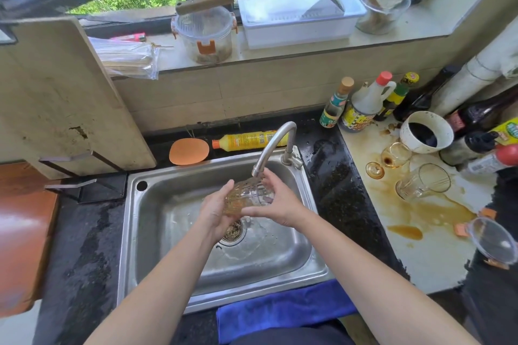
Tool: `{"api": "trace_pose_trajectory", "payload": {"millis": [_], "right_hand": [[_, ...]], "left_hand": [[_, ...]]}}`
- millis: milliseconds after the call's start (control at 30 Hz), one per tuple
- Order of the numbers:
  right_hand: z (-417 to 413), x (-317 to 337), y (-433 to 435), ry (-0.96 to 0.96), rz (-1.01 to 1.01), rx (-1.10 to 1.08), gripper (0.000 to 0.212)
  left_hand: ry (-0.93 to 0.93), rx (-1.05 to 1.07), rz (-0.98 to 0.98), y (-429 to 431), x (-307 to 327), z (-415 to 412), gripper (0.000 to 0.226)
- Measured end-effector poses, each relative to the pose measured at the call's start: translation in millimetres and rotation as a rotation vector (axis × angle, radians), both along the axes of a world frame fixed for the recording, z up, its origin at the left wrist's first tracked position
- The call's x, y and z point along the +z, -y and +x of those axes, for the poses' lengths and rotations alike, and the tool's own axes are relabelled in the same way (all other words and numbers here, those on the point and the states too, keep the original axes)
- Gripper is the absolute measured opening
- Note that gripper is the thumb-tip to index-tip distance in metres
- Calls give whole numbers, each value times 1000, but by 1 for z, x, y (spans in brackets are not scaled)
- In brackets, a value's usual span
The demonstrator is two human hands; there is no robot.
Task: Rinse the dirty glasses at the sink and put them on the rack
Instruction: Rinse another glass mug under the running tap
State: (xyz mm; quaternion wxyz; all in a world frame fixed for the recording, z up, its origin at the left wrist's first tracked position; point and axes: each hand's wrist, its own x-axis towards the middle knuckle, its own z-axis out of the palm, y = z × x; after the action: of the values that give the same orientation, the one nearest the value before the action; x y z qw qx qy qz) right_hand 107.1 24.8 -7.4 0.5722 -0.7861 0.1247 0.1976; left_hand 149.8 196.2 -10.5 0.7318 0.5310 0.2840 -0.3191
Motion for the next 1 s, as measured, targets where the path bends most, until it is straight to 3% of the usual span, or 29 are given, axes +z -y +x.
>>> {"api": "trace_pose_trajectory", "payload": {"millis": [67,200,300,367,500,567,700,867,1000], "right_hand": [[2,2,-1,-35,-26,-55,123],[3,7,1,-96,64,-56,96],[4,10,1,-8,-7,10,88],[5,11,0,45,-32,79,84],[6,15,0,31,17,135,84],[6,14,-2,20,28,91,82],[8,13,-9,29,4,-24,83],[8,15,-6,34,-31,22,71],[8,11,-3,41,-39,89,86]], "left_hand": [[15,11,-21,1,3,-3,30],[20,58,-101,-5,2,-3,37],[39,31,-97,-6,4,-2,27],[37,-52,-55,-6,9,0,40],[23,-71,47,-13,7,3,51],[6,-36,2,-17,4,4,52],[-31,39,-133,-16,4,0,39],[-21,14,-145,-14,3,1,35],[-36,19,-42,-13,-1,2,43]]}}
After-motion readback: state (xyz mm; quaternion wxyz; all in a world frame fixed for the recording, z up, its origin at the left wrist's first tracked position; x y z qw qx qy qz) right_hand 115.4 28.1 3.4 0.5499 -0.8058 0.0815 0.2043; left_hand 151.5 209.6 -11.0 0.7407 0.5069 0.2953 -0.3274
